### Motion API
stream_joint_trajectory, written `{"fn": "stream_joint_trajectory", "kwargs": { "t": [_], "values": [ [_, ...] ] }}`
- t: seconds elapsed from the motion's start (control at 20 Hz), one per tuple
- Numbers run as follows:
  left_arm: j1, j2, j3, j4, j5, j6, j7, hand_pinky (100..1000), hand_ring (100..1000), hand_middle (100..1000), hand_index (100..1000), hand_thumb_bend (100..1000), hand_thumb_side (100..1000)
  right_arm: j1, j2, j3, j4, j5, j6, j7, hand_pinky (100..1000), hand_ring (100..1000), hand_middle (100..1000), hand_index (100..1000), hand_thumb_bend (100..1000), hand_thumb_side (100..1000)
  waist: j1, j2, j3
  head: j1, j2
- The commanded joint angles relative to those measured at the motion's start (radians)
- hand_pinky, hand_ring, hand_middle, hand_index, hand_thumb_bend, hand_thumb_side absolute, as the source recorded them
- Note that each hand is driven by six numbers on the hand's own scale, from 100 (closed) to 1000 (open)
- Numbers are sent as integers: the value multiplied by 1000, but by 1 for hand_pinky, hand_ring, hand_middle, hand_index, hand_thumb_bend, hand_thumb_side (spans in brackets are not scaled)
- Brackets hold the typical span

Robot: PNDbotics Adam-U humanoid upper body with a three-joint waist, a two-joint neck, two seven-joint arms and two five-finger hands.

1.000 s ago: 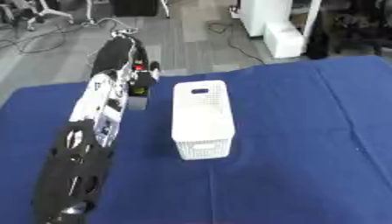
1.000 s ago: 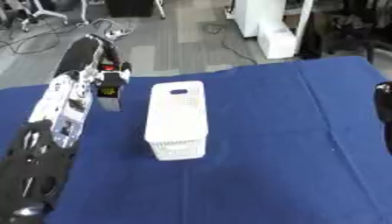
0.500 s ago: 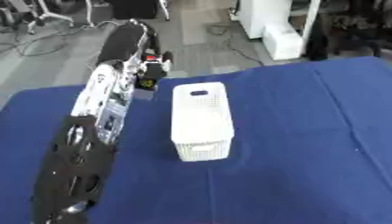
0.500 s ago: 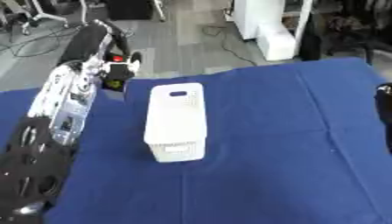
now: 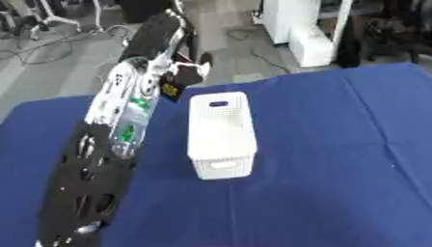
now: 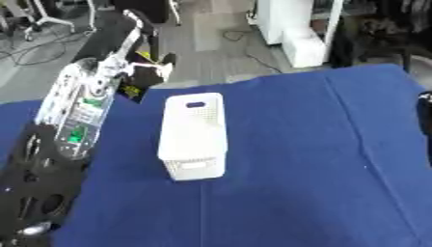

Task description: Pick up objects on the table and place them in the box.

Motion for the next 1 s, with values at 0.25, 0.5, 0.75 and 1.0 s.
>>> {"fn": "stream_joint_trajectory", "kwargs": {
  "t": [0.25, 0.5, 0.75, 1.0],
  "values": [
    [-33, 17, -31, -66, 38, -20, -44, 100, 235, 450, 274, 187, 148, -25, -26, -12, -13, -14, 7, -5, 165, 290, 249, 384, 100, 1000, -2, -12, -5, 5, -13],
    [-40, 18, -49, -98, 66, -31, -72, 100, 238, 450, 277, 189, 148, -28, -28, -13, -13, -19, 9, -8, 165, 289, 249, 384, 100, 1000, -1, -14, -7, 5, -15],
    [-43, 19, -68, -127, 97, -46, -103, 100, 243, 451, 281, 189, 148, -30, -29, -14, -13, -23, 11, -11, 165, 289, 249, 384, 100, 1000, 0, -16, -9, 4, -21],
    [-31, 25, -85, -149, 131, -64, -147, 100, 257, 455, 308, 184, 154, -32, -31, -15, -13, -27, 13, -14, 166, 289, 249, 384, 100, 1000, 1, -18, -10, 0, -24]
  ]
}}
